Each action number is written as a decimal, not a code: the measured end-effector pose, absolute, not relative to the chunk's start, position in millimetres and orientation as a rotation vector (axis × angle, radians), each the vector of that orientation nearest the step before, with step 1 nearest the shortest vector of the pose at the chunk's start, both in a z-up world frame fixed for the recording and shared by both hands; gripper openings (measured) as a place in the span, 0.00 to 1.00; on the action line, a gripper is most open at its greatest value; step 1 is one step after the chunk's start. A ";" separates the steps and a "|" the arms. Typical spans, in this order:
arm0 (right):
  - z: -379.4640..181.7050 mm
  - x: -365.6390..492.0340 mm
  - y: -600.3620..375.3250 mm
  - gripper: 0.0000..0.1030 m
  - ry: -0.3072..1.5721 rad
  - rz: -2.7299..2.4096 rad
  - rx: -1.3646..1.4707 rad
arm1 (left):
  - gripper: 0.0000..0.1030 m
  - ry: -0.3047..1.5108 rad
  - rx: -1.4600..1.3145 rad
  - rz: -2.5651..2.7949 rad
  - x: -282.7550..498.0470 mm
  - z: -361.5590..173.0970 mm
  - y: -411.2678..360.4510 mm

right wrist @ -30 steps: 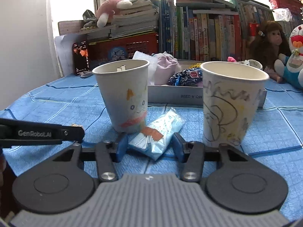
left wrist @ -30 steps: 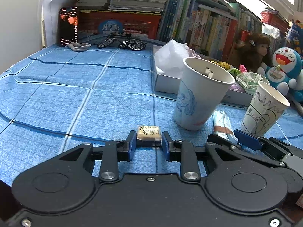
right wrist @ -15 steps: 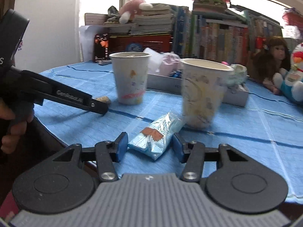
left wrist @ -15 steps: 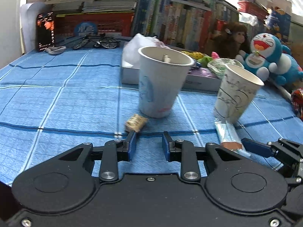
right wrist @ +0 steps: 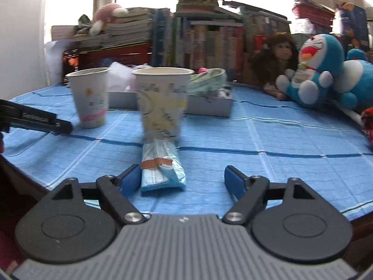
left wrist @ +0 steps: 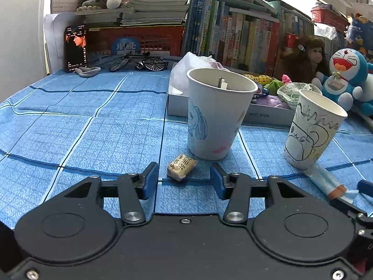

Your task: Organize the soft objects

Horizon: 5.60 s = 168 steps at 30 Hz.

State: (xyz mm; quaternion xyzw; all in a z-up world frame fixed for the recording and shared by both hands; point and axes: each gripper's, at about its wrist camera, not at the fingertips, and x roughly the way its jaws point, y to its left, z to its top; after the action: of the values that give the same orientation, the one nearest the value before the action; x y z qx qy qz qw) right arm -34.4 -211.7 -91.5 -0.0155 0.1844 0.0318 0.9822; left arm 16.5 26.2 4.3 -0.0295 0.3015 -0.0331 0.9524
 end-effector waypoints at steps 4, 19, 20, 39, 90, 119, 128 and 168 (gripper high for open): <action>-90.4 -33.5 -224.8 0.86 0.381 0.040 -0.045 | 0.47 0.616 -0.059 -0.072 21.2 3.3 24.7; -84.9 -36.8 -278.1 0.97 0.313 -0.010 0.112 | 0.62 0.604 -0.029 -0.063 21.1 -1.0 12.9; -84.7 -38.9 -275.9 1.00 0.294 0.021 0.107 | 0.63 0.603 -0.030 -0.058 21.5 -1.6 12.0; -97.5 1.3 -212.4 1.00 0.310 0.014 -0.066 | 0.33 0.552 -0.051 -0.025 27.5 -8.1 4.9; -96.5 3.8 -201.4 0.81 0.308 -0.098 0.048 | 0.27 0.542 -0.004 -0.052 6.6 -6.6 5.7; -5.5 23.8 -265.5 0.82 0.172 -0.057 0.101 | 0.27 0.437 -0.008 -0.084 46.6 102.8 63.4; 16.2 44.1 -250.4 0.82 0.178 0.033 0.078 | 0.27 0.412 -0.015 -0.139 73.5 127.3 52.5; 51.5 148.3 -227.7 0.82 0.397 0.201 0.013 | 0.27 0.711 0.029 -0.287 200.1 118.8 -12.6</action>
State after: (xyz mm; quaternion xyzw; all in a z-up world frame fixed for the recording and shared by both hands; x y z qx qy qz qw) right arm 148.3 -227.7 51.5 0.0066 0.1971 0.0994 0.9753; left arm 200.1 -12.6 118.8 0.0139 0.3468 -0.1402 0.9273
